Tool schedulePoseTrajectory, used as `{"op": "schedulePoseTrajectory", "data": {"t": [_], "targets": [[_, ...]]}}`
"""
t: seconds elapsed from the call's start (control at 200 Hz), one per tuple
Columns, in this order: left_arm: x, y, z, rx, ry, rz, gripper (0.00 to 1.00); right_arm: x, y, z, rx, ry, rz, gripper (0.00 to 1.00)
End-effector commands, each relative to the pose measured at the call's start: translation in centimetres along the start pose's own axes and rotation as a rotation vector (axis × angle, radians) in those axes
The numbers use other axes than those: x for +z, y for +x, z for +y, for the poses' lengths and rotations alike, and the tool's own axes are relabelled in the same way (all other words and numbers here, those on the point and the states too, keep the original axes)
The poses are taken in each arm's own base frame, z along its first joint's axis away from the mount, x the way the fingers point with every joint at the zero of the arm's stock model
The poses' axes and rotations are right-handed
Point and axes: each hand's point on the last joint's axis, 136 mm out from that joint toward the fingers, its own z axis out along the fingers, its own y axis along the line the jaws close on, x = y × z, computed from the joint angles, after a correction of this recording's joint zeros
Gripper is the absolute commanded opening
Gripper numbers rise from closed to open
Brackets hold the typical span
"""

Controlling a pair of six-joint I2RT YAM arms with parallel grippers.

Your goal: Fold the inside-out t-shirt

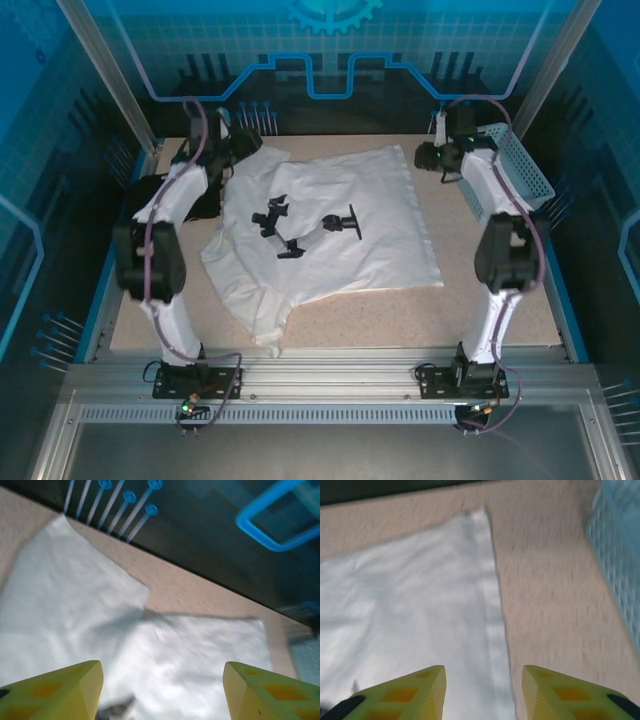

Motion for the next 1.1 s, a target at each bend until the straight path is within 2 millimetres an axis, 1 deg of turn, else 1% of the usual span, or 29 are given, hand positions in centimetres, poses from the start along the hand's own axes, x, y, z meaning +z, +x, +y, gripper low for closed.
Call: {"op": "schedulePoseTrajectory", "data": {"t": [0.0,0.1,0.175,0.235,0.27,0.335,0.4,0.44,0.475,0.54,0.6,0.645,0.725,0.775,0.815,0.87,0.93,1.04,1.091], "targets": [[-3.2,3.3,-3.0,-0.116,0.162,-0.027,0.66,-2.6,6.2,1.5,0.058,-0.059,0.099,0.46],[-5.1,9.6,-2.2,-0.142,0.177,0.102,0.66,-4.4,12.3,1.5,0.105,-0.086,0.199,0.47],[-6.7,14.1,-1.4,-0.102,0.162,0.188,0.67,-5.3,16.4,2.2,0.151,-0.138,0.257,0.47],[-7.9,17.0,-0.2,-0.068,0.132,0.237,0.68,-5.5,19.1,2.9,0.171,-0.173,0.301,0.47],[-8.5,18.5,0.7,-0.057,0.113,0.259,0.68,-5.3,20.3,4.0,0.161,-0.208,0.324,0.47],[-9.6,20.3,2.4,-0.052,0.081,0.276,0.69,-4.4,21.7,6.4,0.145,-0.295,0.378,0.46],[-10.3,21.3,4.0,-0.029,0.029,0.276,0.70,-2.9,23.1,8.6,0.161,-0.368,0.455,0.45],[-10.7,21.8,4.8,-0.013,-0.003,0.285,0.71,-1.9,24.1,9.1,0.180,-0.383,0.504,0.44],[-11.0,22.2,5.7,0.000,-0.036,0.295,0.72,-1.1,24.9,9.2,0.193,-0.380,0.543,0.43],[-11.6,23.1,7.8,-0.019,-0.104,0.315,0.73,0.0,26.2,8.5,0.211,-0.341,0.588,0.42],[-12.2,23.8,9.3,-0.065,-0.136,0.326,0.73,0.6,26.9,7.3,0.230,-0.299,0.612,0.42],[-12.6,24.3,10.2,-0.096,-0.154,0.331,0.73,0.7,27.0,6.6,0.250,-0.287,0.622,0.42],[-13.1,25.1,11.1,-0.116,-0.174,0.334,0.74,0.8,26.8,5.3,0.287,-0.270,0.620,0.43],[-13.1,25.6,11.3,-0.136,-0.169,0.339,0.74,1.1,26.2,4.2,0.315,-0.247,0.603,0.42],[-12.8,25.9,11.3,-0.151,-0.158,0.342,0.74,1.3,25.9,3.3,0.340,-0.232,0.595,0.42],[-12.3,26.3,11.4,-0.169,-0.155,0.358,0.74,1.6,25.0,2.7,0.381,-0.240,0.579,0.42],[-11.5,26.6,11.1,-0.176,-0.138,0.381,0.74,2.0,24.4,1.3,0.389,-0.192,0.563,0.41],[-9.9,26.9,11.3,-0.182,-0.142,0.415,0.74,2.5,22.3,-0.8,0.423,-0.156,0.512,0.41],[-9.2,26.8,11.4,-0.175,-0.147,0.422,0.74,2.7,21.2,-1.9,0.441,-0.138,0.480,0.40]]}}
